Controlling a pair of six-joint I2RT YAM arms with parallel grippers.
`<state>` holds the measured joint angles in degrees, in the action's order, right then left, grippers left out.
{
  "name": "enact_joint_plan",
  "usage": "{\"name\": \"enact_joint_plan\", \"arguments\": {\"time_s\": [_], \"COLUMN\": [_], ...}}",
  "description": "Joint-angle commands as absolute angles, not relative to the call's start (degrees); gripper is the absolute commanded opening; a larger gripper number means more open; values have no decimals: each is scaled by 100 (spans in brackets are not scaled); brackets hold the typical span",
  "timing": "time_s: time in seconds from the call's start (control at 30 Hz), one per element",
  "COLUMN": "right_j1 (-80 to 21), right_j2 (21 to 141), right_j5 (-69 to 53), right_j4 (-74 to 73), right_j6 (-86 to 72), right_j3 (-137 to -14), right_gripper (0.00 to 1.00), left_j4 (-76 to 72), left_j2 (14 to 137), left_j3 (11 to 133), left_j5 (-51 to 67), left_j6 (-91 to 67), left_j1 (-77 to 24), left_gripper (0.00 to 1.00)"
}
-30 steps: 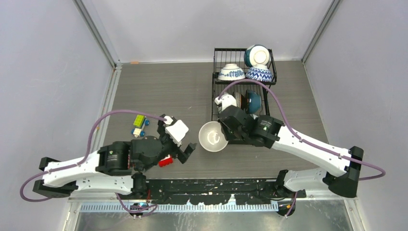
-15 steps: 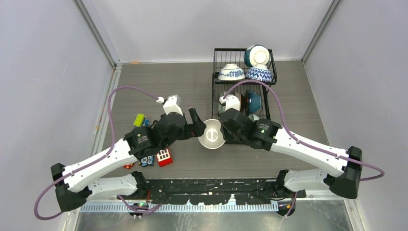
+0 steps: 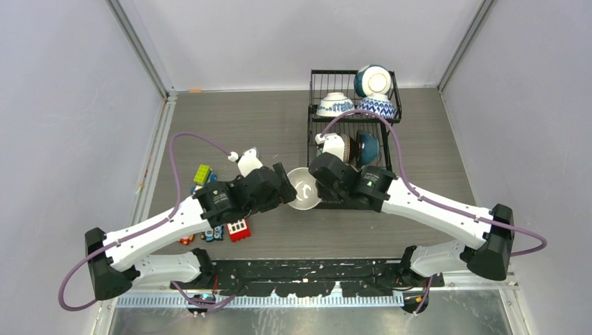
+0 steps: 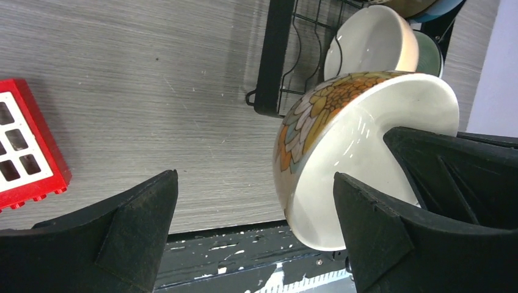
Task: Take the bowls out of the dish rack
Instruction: Place the bowl at the center of the board.
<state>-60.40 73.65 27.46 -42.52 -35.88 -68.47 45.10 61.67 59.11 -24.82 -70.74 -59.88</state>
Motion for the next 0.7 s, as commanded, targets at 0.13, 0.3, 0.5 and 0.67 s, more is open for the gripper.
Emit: {"name": "enact_joint_plan", "arguments": {"time_s": [0.13, 0.3, 0.5, 0.67], "right_j1": [-6058, -6059, -6064, -6064], "right_j2": [7556, 7620, 7609, 7655], "right_j5": [2866, 2828, 2850, 2833], "right_j4": [-4026, -4037, -3938, -3898], "right_j6": [-4190, -4311, -4423, -4490], "right_j3": [-7341, -7383, -7330, -7337], "right_gripper": [1, 1, 1, 1], "left_j4": [4581, 4602, 4199, 4121], "left_j2": [6172, 6190, 6121, 6223], "left_j3": [5926, 5946, 5689, 5674], "left_j5": [-2874, -3085, -3173, -3119], "left_j6": [-7277, -7238, -7194, -7126], "left_j1": [-5967, -5968, -5968, -5968], "left_gripper": [91, 84, 66, 48]}}
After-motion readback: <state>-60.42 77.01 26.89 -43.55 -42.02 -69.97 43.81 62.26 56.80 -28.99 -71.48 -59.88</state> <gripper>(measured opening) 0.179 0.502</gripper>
